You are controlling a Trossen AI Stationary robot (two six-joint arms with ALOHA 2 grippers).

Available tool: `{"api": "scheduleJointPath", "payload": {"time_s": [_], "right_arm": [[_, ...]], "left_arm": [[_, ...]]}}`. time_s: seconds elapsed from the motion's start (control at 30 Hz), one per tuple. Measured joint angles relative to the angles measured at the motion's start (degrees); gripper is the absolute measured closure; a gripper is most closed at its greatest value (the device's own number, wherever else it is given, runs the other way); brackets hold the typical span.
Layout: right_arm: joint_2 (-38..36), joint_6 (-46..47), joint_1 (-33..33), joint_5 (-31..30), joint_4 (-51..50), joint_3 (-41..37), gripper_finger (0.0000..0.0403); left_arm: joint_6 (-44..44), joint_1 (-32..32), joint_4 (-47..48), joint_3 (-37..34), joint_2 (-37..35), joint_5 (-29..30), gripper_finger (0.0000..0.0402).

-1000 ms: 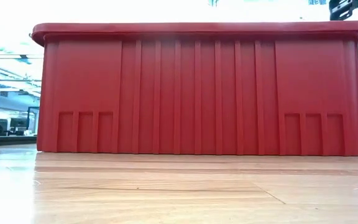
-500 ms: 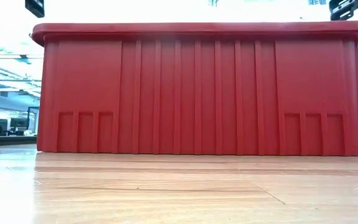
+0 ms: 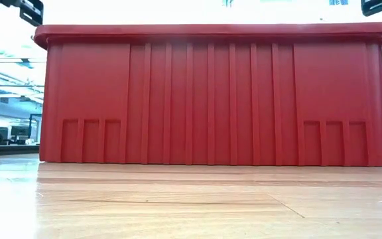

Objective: Pick and place slides into bin
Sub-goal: Return to Home Position

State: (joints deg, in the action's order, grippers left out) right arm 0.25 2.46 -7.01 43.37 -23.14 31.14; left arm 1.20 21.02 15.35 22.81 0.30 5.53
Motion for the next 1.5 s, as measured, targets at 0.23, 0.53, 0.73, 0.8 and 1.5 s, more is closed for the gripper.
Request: {"api": "scheduleJointPath", "payload": {"time_s": [0.23,0.53,0.73,0.8,1.5], "right_arm": [[0.0,6.0,0.0,15.3,13.1,-8.2,0.0403],[0.0,22.0,2.3,24.2,43.8,-24.6,0.0403],[0.1,33.7,7.1,26.8,59.0,-29.9,0.0403],[0.1,34.5,8.5,27.3,59.3,-29.9,0.0403],[0.1,26.9,19.0,27.3,53.4,-30.1,0.0403]], "left_arm": [[-0.6,0.0,-0.1,0.0,0.0,-7.2,0.0401],[-0.7,0.0,1.5,0.0,0.0,-7.5,0.0401],[-0.8,0.0,4.9,0.0,0.0,-9.0,0.0401],[-1.7,0.0,5.6,0.0,0.0,-10.5,0.0401],[-4.6,0.0,6.8,0.0,0.0,-29.3,0.04]]}}
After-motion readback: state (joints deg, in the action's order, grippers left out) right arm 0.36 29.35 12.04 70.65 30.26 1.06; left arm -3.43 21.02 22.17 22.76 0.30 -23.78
